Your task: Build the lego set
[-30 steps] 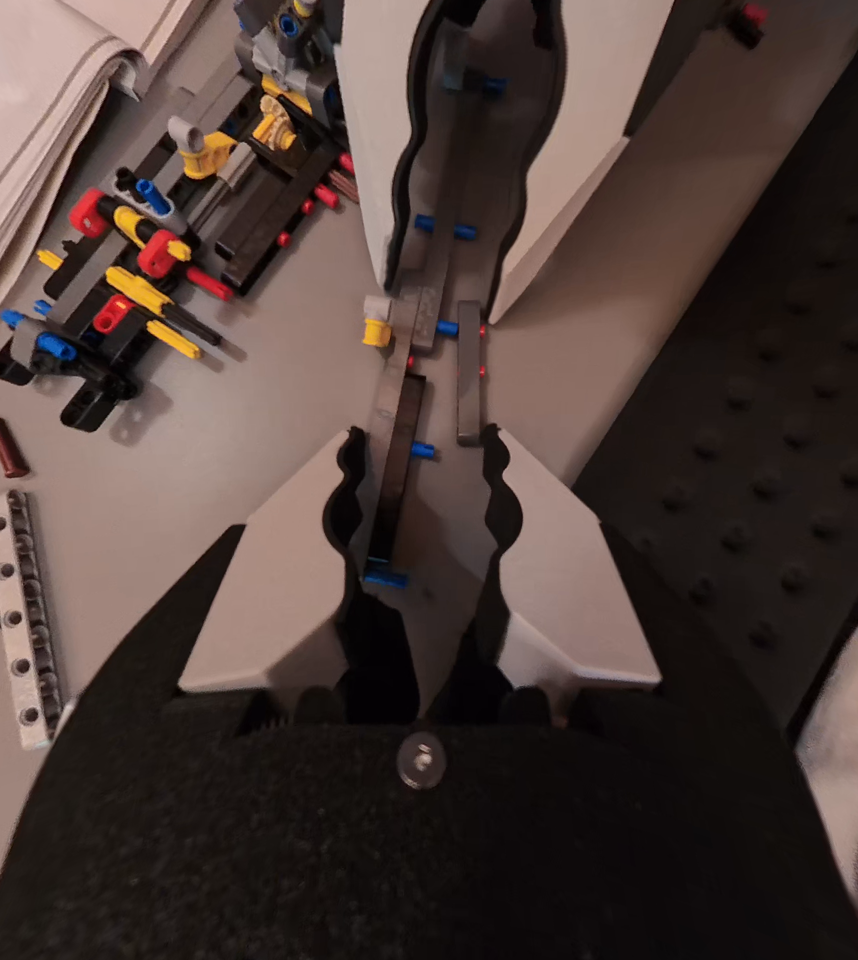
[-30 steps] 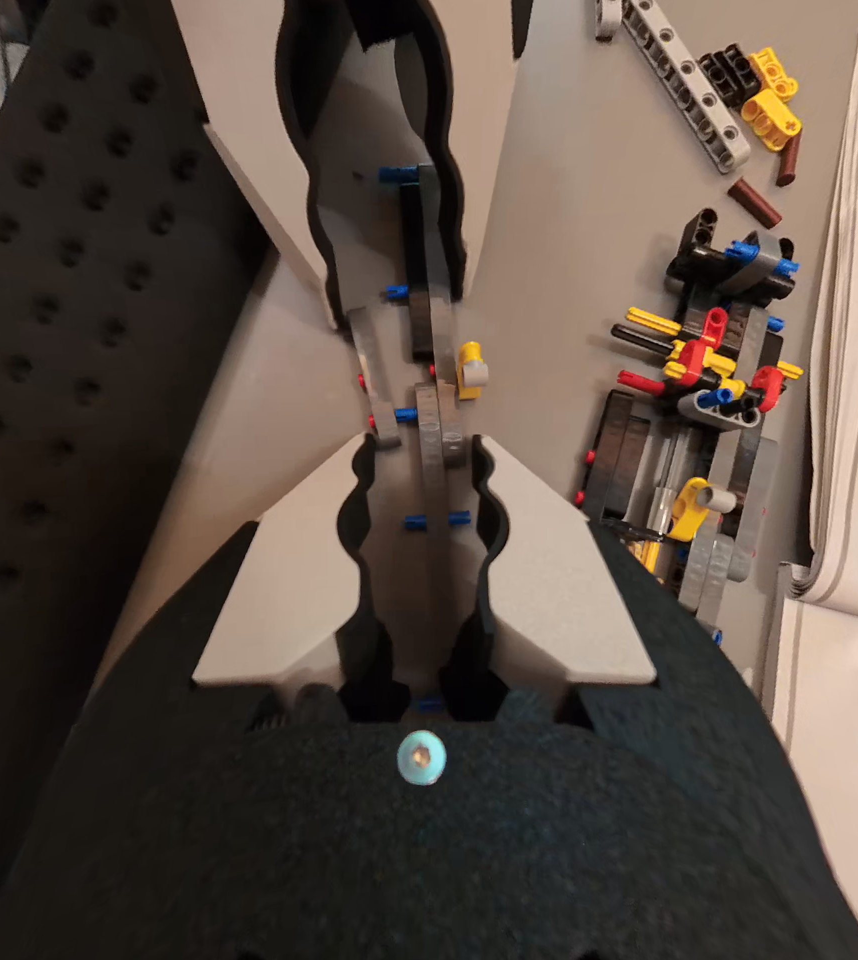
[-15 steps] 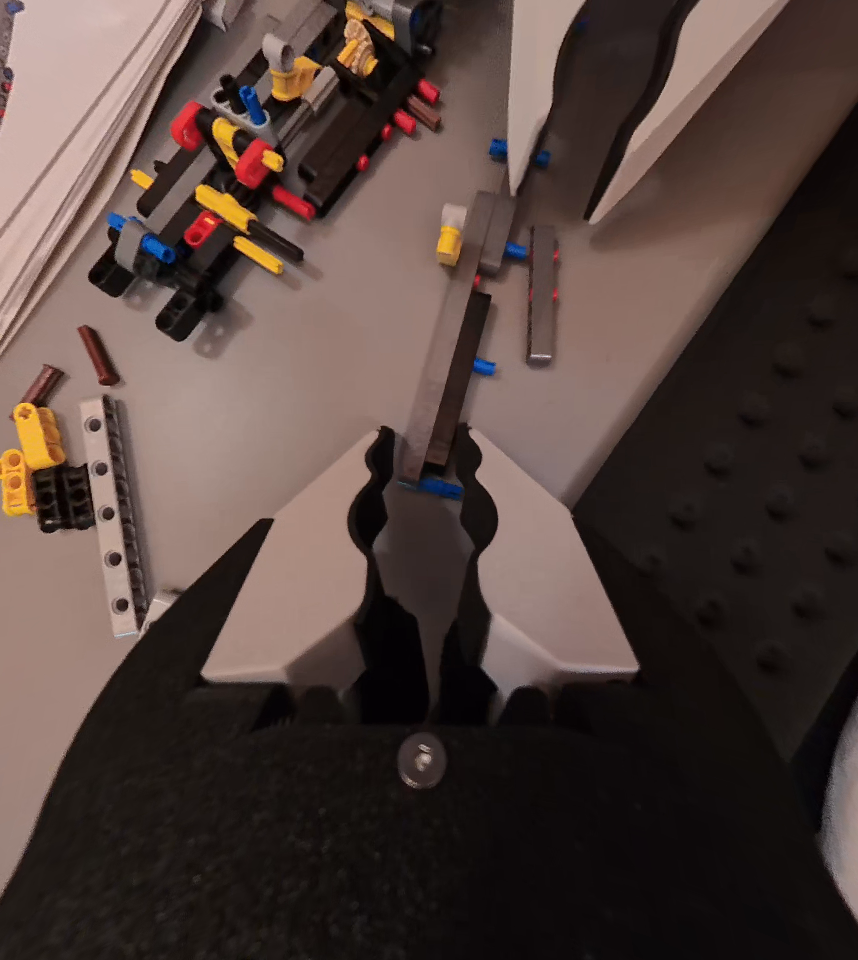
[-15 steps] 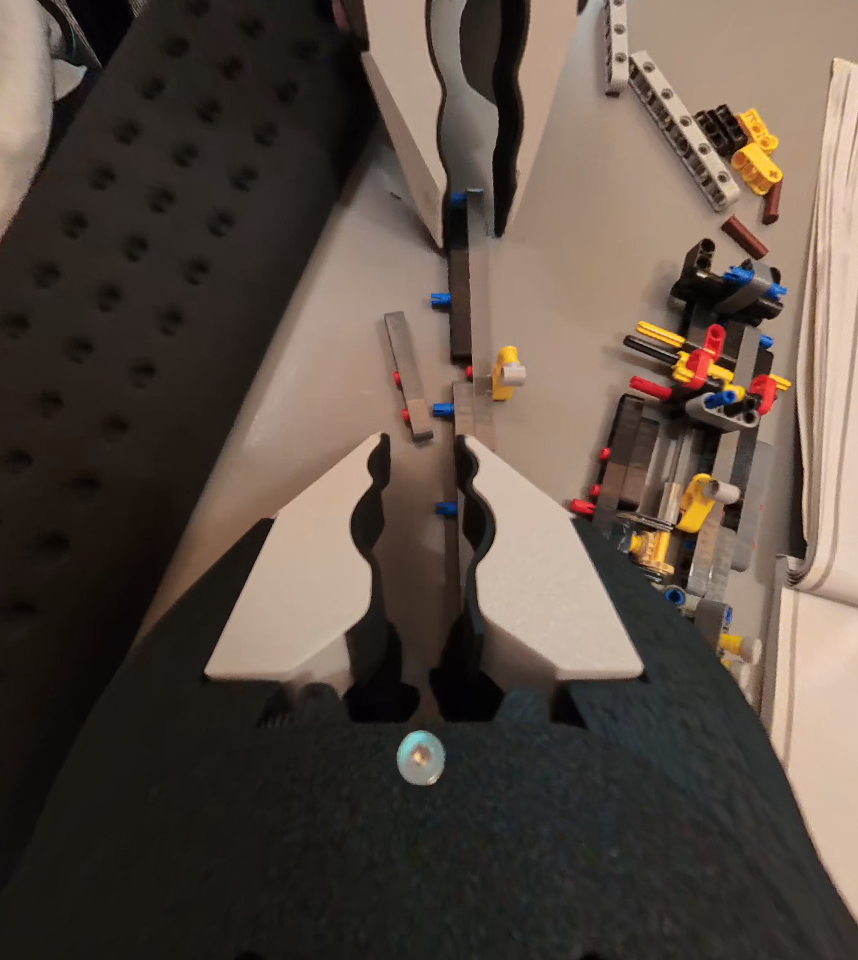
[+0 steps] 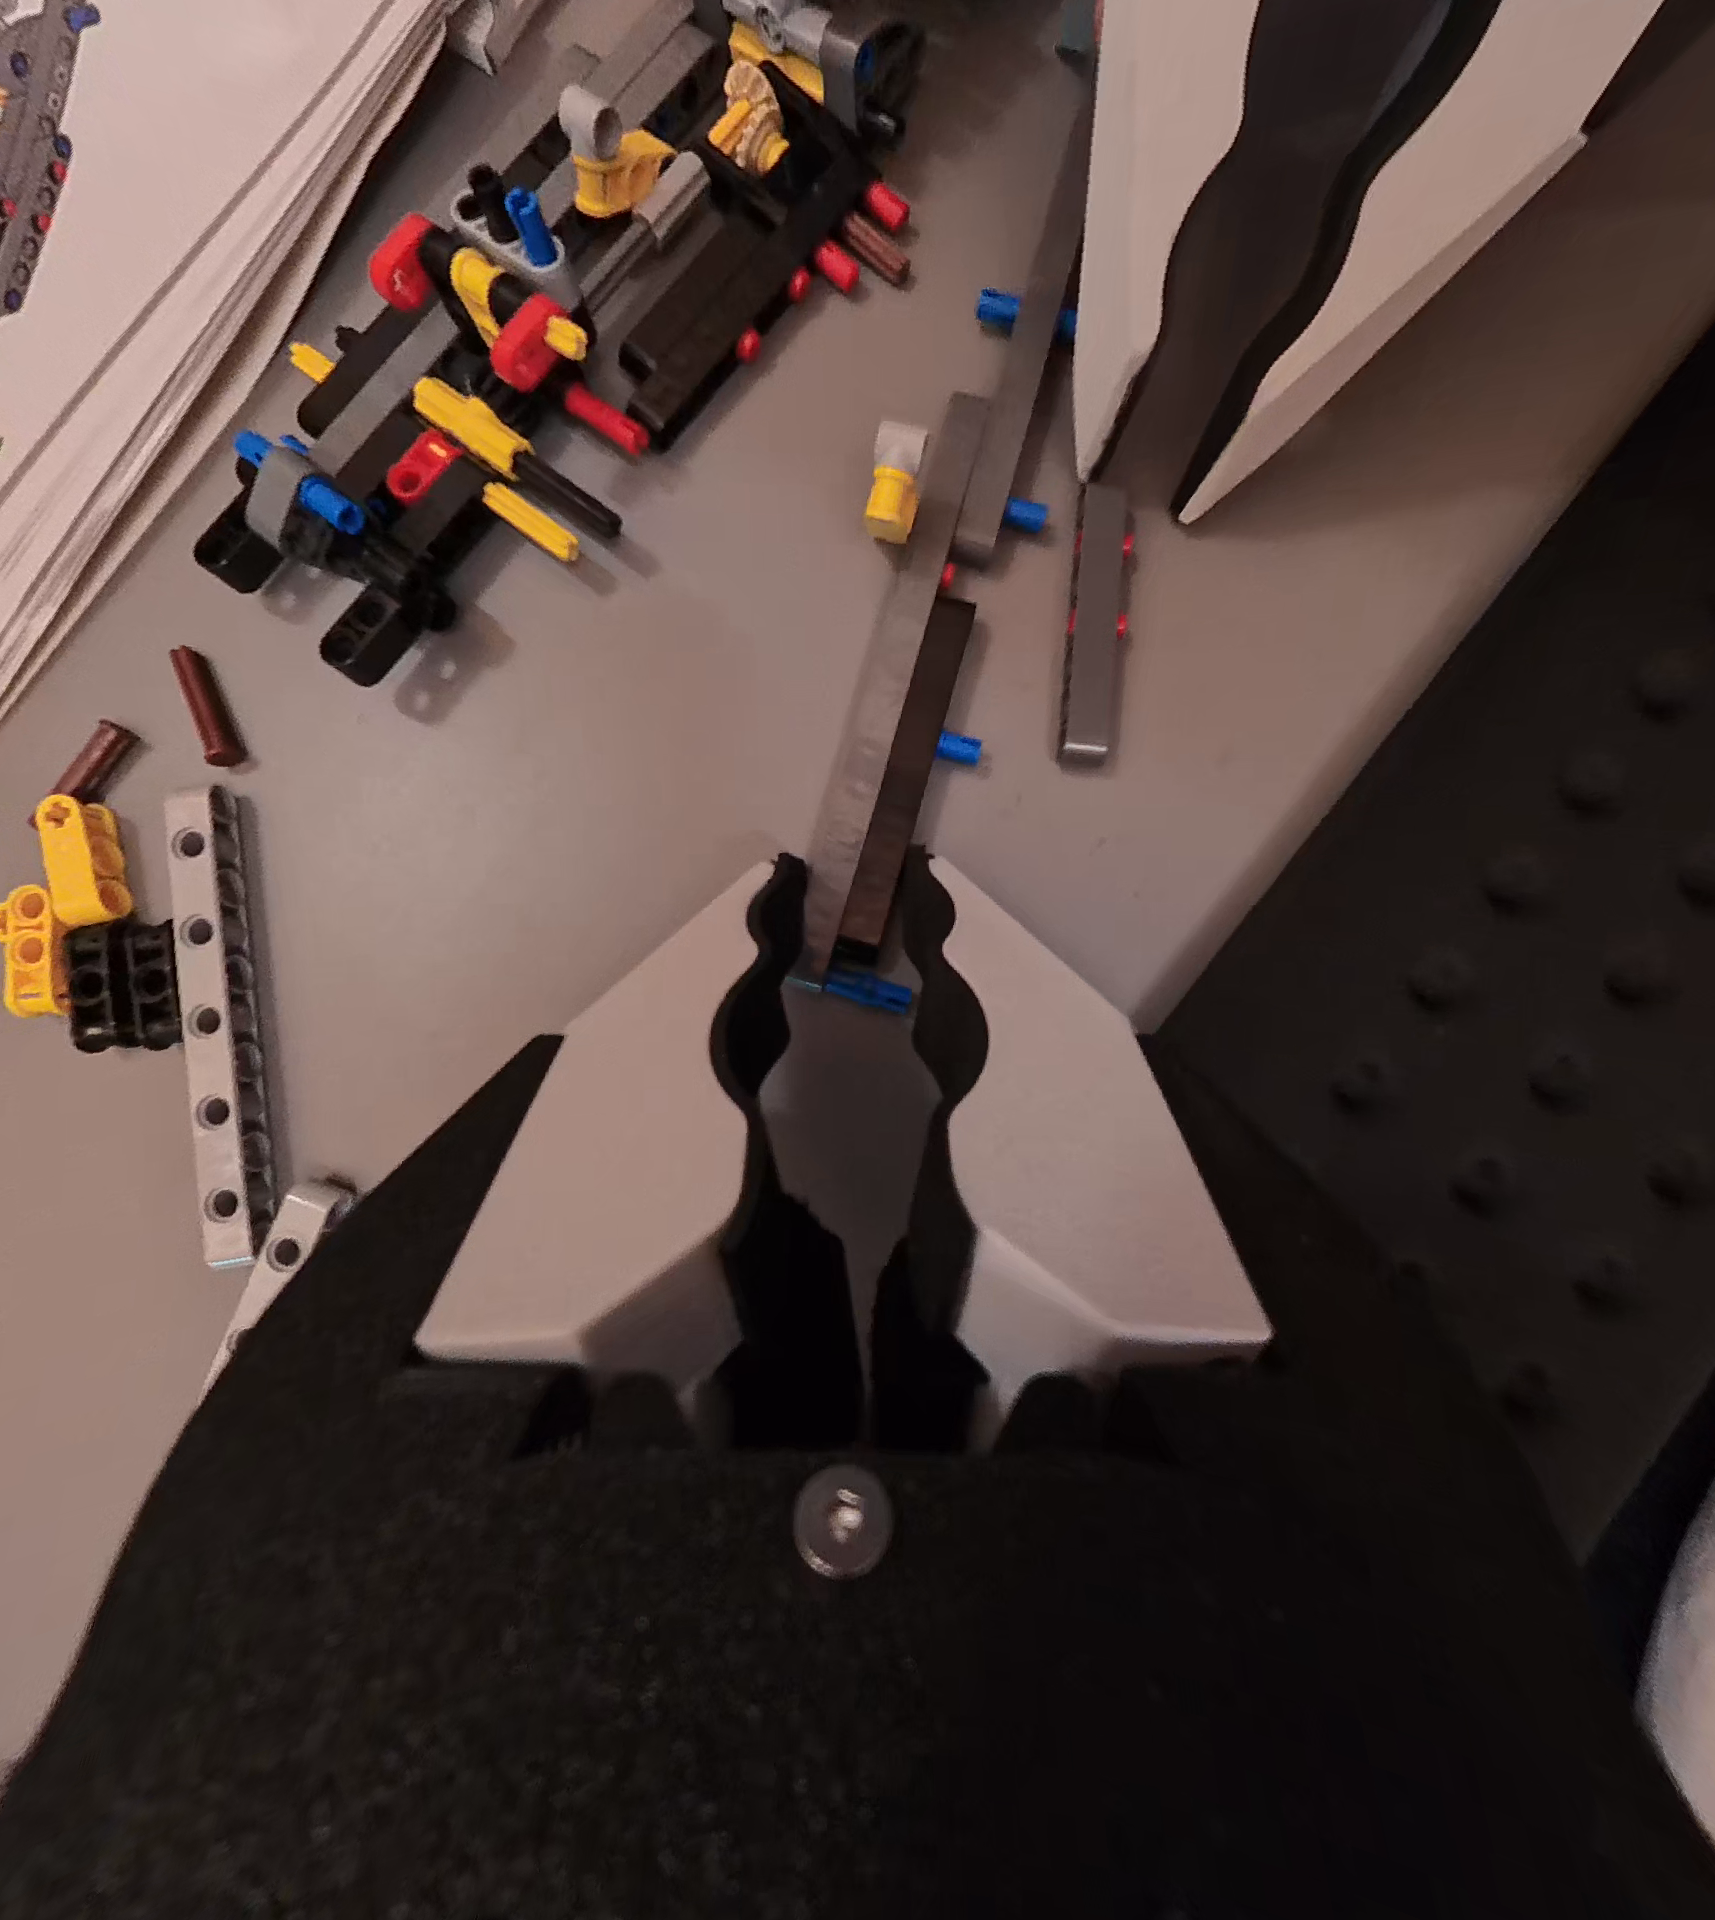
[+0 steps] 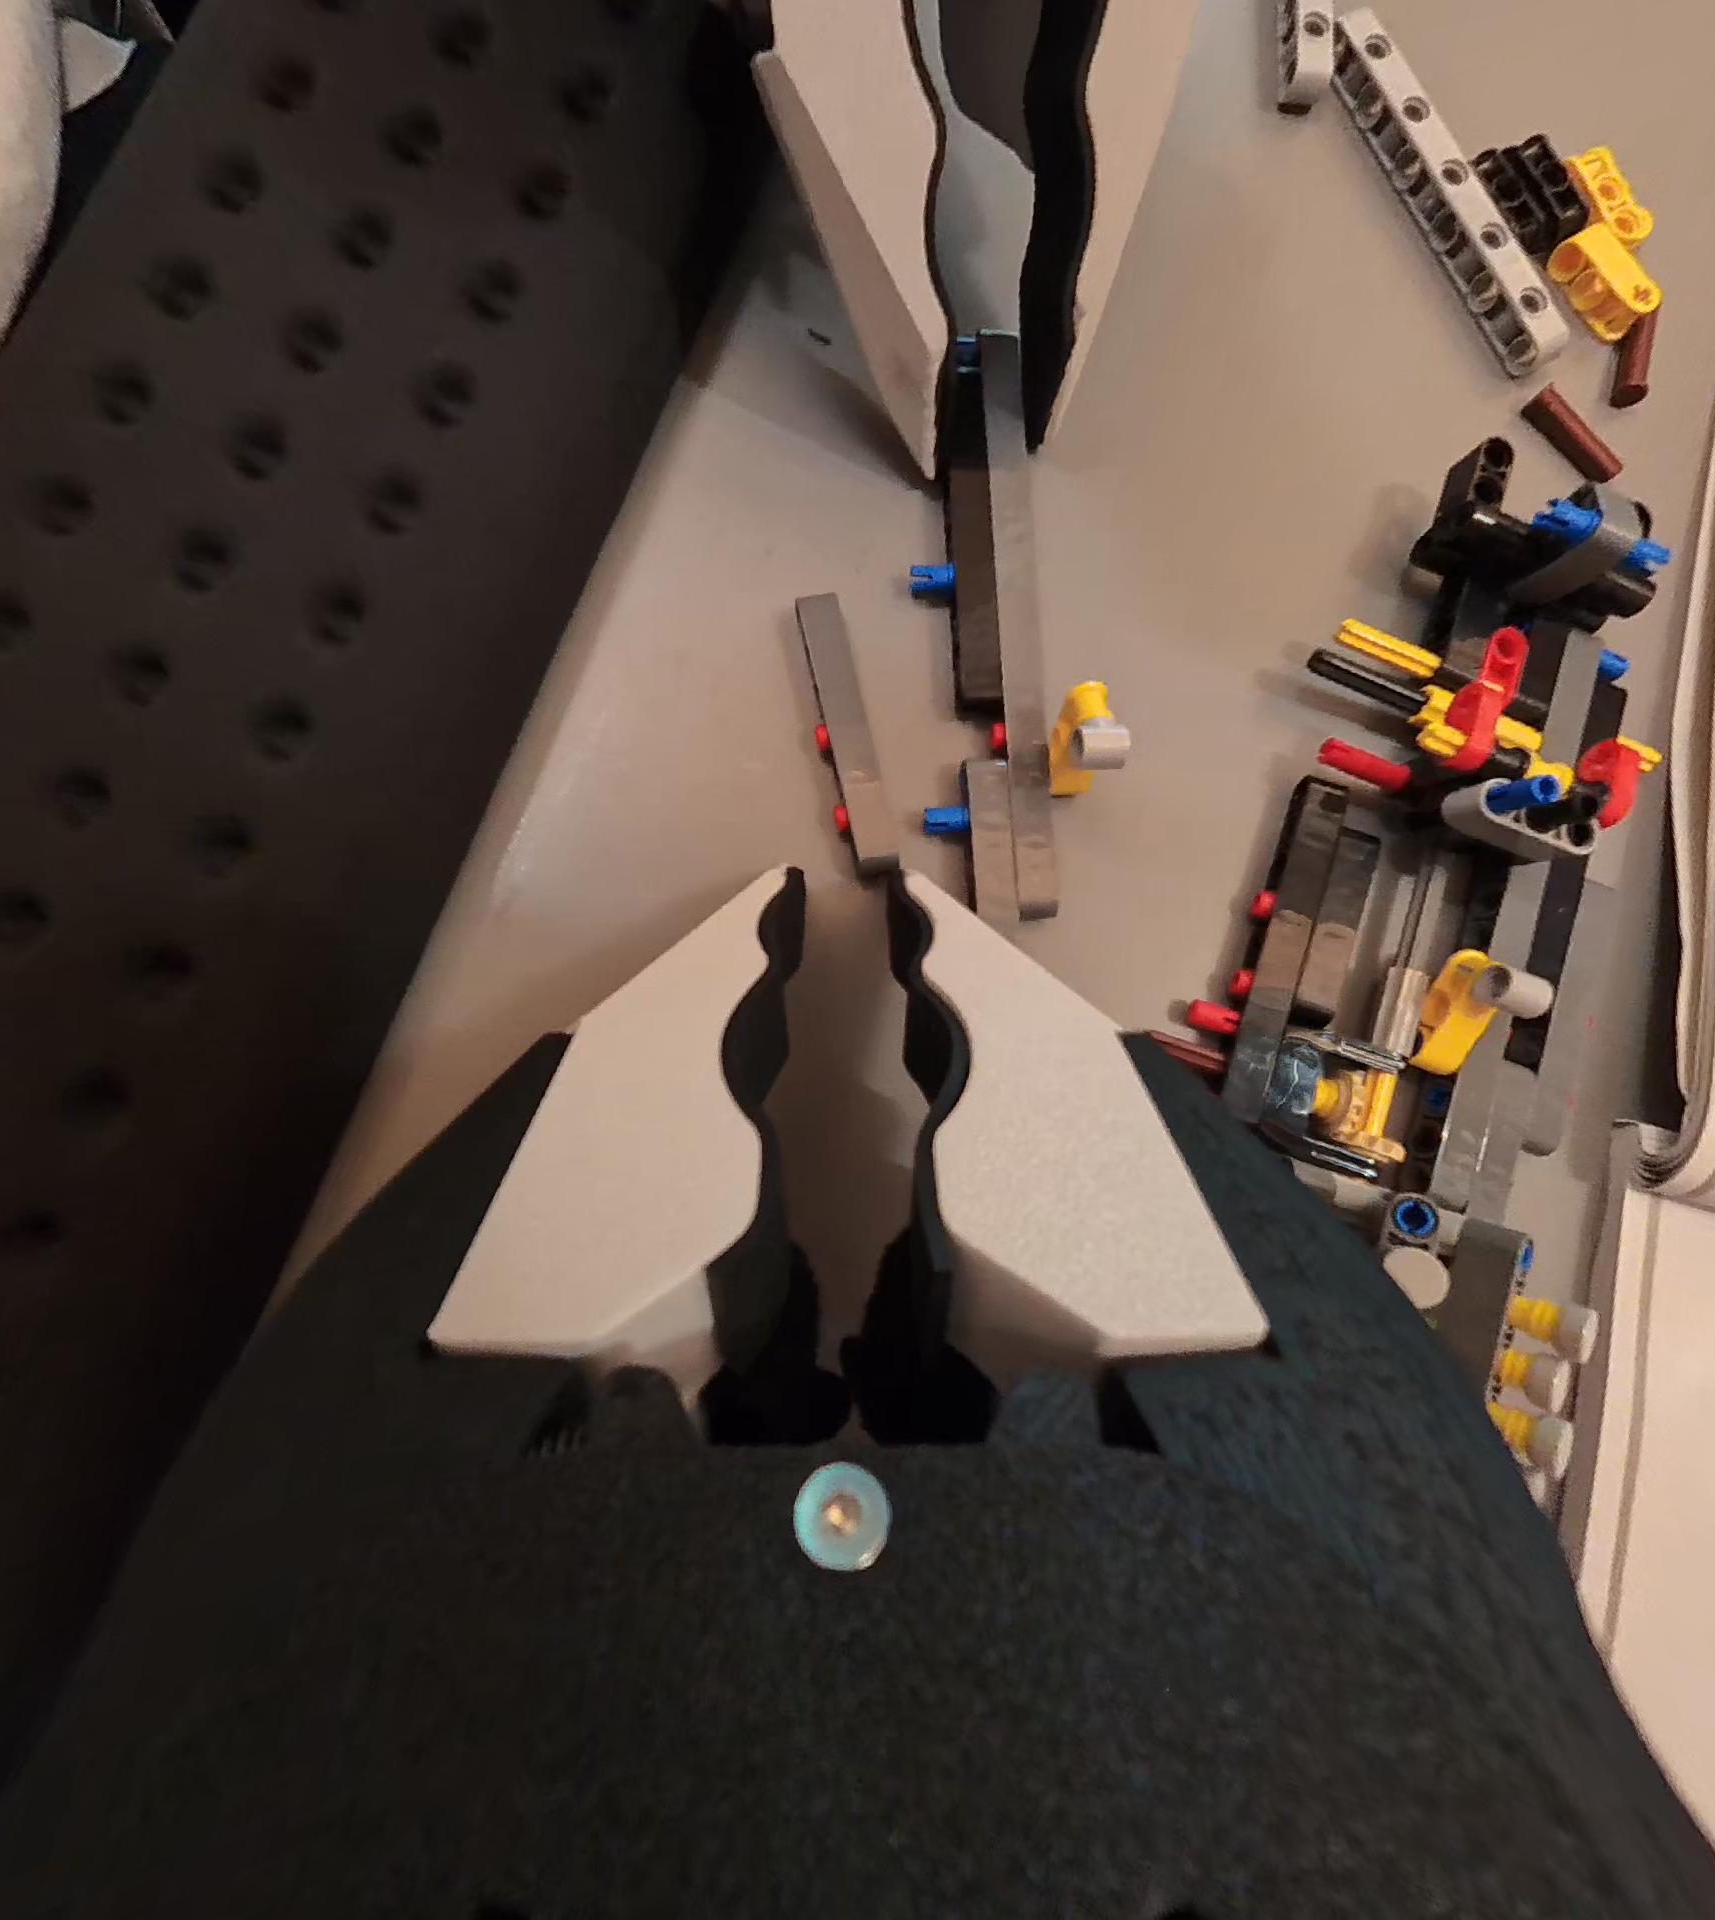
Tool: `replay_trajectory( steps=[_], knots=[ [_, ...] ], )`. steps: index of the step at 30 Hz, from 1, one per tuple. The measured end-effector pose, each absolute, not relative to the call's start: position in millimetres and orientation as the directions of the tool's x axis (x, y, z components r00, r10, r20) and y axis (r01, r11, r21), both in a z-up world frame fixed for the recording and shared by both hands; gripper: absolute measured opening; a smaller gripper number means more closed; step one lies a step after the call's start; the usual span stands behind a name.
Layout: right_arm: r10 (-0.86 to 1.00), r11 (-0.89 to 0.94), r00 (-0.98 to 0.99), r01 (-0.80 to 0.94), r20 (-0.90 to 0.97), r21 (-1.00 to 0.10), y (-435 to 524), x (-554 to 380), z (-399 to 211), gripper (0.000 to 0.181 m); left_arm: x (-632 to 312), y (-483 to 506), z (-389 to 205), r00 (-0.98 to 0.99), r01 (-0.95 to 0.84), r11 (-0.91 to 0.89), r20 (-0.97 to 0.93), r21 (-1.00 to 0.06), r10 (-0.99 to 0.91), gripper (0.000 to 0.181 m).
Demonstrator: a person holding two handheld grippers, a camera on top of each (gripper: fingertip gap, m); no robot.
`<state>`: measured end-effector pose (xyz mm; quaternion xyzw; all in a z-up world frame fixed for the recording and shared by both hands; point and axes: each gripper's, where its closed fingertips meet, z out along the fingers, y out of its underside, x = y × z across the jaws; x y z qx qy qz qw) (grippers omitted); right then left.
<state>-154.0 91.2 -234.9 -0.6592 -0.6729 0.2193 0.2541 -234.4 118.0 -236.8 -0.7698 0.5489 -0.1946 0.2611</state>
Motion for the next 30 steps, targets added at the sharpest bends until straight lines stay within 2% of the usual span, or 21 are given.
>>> replay_trajectory(
  steps=[6, 12, 14, 16, 20, 22, 26, 30],
  knots=[
    [0.999, 0.039, -0.013, 0.774, 0.045, -0.633, 88, -158, -236, 0.001, -233, 116, -237, 0.335, -0.740, -0.268, 0.009, -0.617, -0.942, 0.018],
    [0.997, 0.069, -0.025, 0.767, 0.076, -0.638, 87, -163, -235, 0.000, -232, 115, -237, 0.334, -0.740, -0.271, 0.014, -0.616, -0.943, 0.019],
    [0.997, 0.065, -0.021, 0.759, 0.076, -0.648, 87, -162, -231, 0.005, -233, 116, -235, 0.332, -0.736, -0.268, 0.013, -0.622, -0.943, 0.029],
    [0.997, 0.052, -0.001, 0.725, 0.075, -0.687, 90, -162, -221, 0.011, -233, 114, -230, 0.317, -0.716, -0.269, 0.043, -0.644, -0.947, 0.030],
    [0.995, 0.025, 0.055, 0.677, 0.083, -0.736, 102, -161, -212, 0.044, -232, 108, -220, 0.246, -0.683, -0.239, 0.091, -0.690, -0.965, 0.042],
    [0.995, 0.004, 0.067, 0.700, 0.071, -0.714, 104, -160, -221, 0.055, -232, 108, -222, 0.200, -0.710, -0.173, 0.040, -0.683, -0.979, 0.051],
    [0.996, -0.031, 0.080, 0.734, 0.041, -0.678, 107, -164, -235, 0.075, -224, 103, -231, 0.077, -0.762, -0.040, -0.030, -0.646, -0.997, 0.056],
    [0.993, -0.048, 0.106, 0.738, 0.045, -0.673, 113, -167, -235, 0.077, -216, 107, -236, 0.032, -0.772, -0.001, -0.037, -0.635, -0.999, 0.053]
  ],
)
